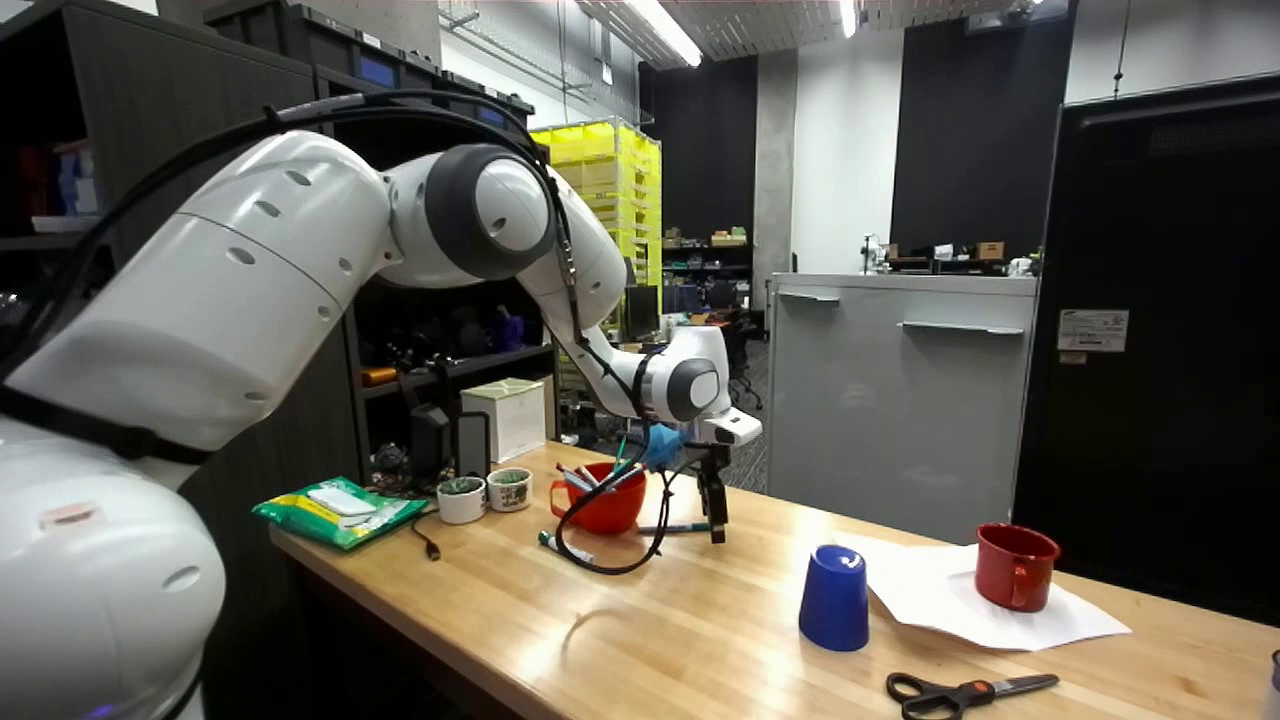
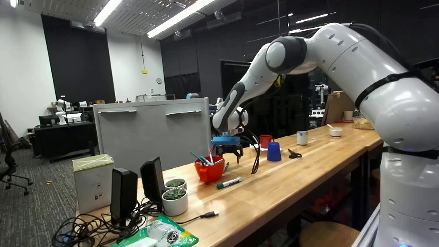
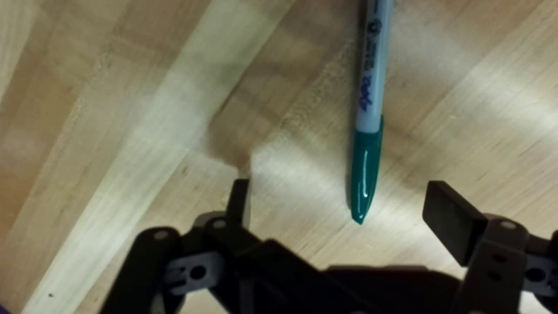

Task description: Lift the pen and put it in the red cup

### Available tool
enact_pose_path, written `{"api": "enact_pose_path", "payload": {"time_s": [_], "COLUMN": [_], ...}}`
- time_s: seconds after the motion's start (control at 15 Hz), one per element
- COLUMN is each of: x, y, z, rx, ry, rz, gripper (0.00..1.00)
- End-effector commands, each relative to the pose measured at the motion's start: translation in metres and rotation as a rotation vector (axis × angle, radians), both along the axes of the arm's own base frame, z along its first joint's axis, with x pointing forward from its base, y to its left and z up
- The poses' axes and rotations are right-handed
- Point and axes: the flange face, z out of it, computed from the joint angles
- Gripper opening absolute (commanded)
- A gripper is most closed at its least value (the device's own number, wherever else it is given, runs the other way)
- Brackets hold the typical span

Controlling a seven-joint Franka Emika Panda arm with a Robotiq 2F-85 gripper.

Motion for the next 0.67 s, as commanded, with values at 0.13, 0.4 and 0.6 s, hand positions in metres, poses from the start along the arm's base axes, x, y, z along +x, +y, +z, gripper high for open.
{"api": "enact_pose_path", "payload": {"time_s": [0.13, 0.4, 0.6], "x": [0.0043, 0.0082, 0.0109], "y": [-0.0074, -0.0067, -0.0056], "z": [-0.0061, -0.0022, 0.0015], "rx": [0.016, 0.015, 0.015], "ry": [0.029, 0.033, 0.036], "rz": [-0.015, -0.016, -0.022], "gripper": [0.75, 0.53, 0.29]}}
